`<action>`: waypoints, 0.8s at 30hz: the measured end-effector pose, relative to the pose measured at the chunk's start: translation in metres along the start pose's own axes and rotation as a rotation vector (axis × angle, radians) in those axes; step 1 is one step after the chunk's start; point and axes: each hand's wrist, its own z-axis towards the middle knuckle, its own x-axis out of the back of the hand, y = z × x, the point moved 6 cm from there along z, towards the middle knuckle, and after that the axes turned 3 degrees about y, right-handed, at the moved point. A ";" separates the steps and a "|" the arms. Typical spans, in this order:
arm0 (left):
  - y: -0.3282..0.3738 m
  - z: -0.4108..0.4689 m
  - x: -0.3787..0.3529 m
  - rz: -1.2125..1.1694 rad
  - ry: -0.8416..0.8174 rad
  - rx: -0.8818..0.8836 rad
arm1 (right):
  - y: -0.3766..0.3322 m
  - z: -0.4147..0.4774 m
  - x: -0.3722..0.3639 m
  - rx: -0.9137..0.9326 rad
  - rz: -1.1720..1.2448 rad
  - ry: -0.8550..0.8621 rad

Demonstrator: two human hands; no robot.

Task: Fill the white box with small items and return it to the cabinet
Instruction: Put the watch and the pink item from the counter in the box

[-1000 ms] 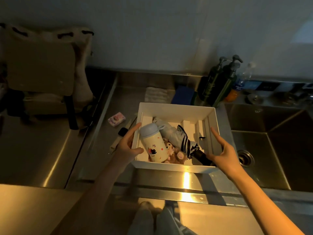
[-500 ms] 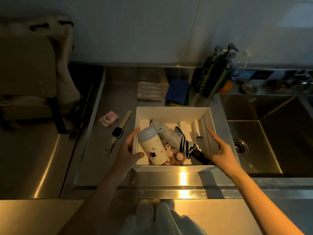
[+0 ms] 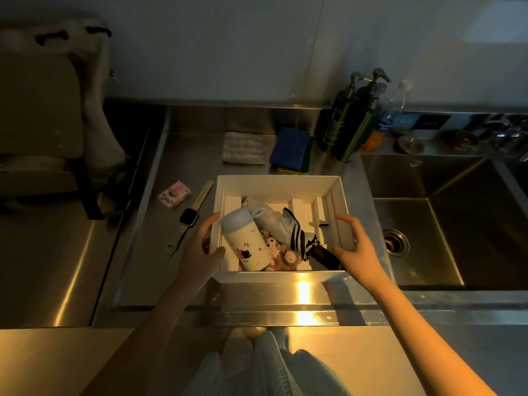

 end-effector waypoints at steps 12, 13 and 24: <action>0.003 0.000 0.005 -0.132 -0.012 -0.020 | 0.007 0.005 -0.002 0.014 -0.049 0.002; 0.002 0.000 0.005 -0.133 -0.018 -0.025 | 0.007 0.005 -0.002 0.014 -0.057 0.001; 0.002 0.000 0.004 -0.128 -0.021 -0.098 | 0.005 0.005 -0.003 -0.016 -0.093 -0.002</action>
